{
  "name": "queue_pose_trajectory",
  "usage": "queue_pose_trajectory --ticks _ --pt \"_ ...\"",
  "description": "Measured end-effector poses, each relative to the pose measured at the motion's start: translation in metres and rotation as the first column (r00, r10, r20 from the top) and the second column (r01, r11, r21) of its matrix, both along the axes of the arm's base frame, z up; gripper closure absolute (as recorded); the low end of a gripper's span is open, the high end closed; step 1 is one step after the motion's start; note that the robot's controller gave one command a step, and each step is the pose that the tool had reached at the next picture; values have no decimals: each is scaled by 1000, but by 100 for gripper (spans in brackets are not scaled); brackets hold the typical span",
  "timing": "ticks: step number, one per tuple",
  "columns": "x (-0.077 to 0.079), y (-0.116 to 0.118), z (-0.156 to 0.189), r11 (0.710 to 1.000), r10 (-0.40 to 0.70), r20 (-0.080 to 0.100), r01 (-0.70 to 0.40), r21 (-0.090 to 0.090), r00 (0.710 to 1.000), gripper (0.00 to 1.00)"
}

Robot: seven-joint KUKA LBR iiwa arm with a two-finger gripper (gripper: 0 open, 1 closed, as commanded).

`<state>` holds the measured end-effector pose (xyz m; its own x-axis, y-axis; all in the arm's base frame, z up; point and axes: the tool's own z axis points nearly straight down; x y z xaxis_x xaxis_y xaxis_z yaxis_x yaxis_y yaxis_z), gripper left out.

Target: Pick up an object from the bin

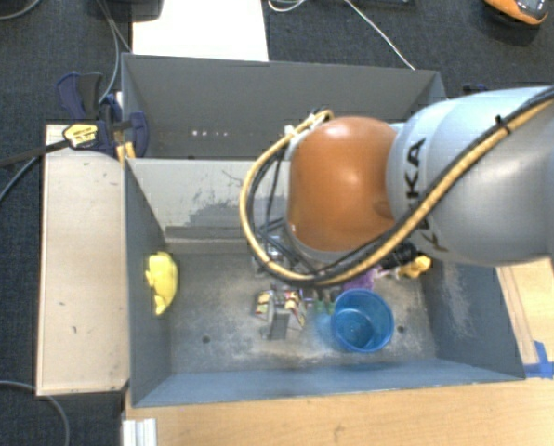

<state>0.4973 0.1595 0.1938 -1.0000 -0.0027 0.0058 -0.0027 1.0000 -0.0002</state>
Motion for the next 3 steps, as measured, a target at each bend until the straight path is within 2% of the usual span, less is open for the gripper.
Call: queue_pose_trajectory --ticks 1,2,3 --pt "2 -1 4 1000 -5 8 5 2 1000 0" --pt "3 -26 -32 999 35 11 -35 3 999 0" --pt "27 -40 -60 986 165 6 -165 0 986 0"
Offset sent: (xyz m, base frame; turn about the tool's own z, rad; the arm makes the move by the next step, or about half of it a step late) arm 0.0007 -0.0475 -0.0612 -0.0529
